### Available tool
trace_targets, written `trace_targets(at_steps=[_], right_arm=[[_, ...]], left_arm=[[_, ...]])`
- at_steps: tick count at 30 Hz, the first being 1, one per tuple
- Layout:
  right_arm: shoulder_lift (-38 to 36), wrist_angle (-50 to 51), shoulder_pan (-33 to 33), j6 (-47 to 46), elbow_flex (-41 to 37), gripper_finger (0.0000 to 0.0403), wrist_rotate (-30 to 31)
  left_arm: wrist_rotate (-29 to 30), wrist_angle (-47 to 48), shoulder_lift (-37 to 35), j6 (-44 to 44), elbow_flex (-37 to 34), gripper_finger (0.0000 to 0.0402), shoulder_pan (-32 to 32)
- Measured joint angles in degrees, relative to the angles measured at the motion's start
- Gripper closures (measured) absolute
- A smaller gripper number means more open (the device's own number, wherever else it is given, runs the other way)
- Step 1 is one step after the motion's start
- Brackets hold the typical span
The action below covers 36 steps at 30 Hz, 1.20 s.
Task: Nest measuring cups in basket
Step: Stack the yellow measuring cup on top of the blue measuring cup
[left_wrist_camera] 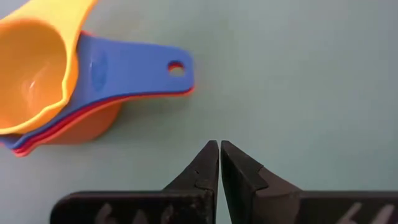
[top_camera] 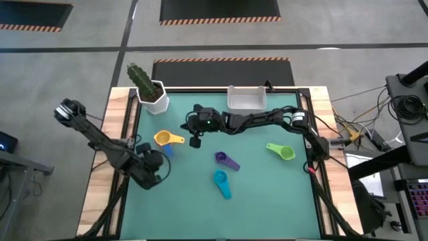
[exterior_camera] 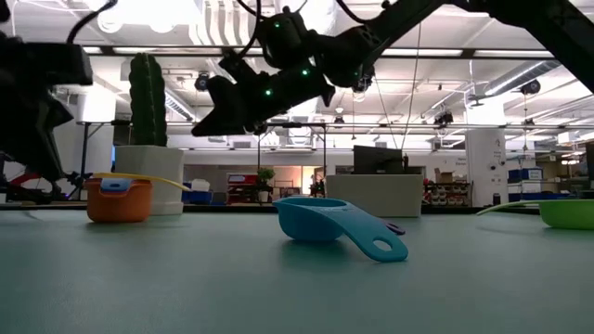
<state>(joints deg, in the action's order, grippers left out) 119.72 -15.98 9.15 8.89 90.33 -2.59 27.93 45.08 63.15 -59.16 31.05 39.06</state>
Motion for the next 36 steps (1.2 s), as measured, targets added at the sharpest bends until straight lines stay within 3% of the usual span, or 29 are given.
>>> trace_targets(at_steps=[11, 17, 36], right_arm=[[5.4, -3.9, 0.1, -2.9, 0.6, 0.0394, -0.4], [6.7, -4.9, 0.3, -4.0, 0.8, 0.0394, -0.3], [10.7, -7.0, 0.3, -6.0, 1.2, 0.0394, -1.2]], left_arm=[[3.5, -1.1, 8.2, -0.1, 0.0, 0.0402, -3.2], [6.1, -2.6, 8.7, -0.3, 0.0, 0.0402, -3.4], [6.2, -3.6, 8.8, -1.4, 0.0, 0.0402, -3.6]])
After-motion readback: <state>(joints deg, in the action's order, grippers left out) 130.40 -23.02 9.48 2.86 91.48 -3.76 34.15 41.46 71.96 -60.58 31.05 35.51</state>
